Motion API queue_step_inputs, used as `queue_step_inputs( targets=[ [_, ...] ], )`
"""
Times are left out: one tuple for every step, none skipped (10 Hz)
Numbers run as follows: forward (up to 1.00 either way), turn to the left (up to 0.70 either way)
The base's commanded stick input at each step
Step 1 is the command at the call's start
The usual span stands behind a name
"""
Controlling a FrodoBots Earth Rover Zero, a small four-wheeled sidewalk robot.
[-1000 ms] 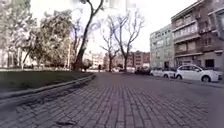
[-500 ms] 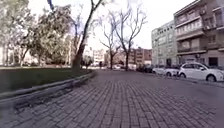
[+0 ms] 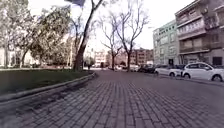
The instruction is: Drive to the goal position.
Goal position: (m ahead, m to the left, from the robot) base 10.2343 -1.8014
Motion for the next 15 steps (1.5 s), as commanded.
queue_step_inputs(
  targets=[
    [0.7, 0.0],
    [0.7, 0.0],
    [0.7, 0.0],
    [0.7, 0.0],
    [0.7, 0.0],
    [0.7, 0.0],
    [0.7, 0.0],
    [0.7, 0.0],
    [0.7, 0.0],
    [0.7, 0.0],
    [0.7, 0.0],
    [0.7, 0.0],
    [0.7, 0.0],
    [0.7, 0.0],
    [0.7, 0.0]
  ],
)
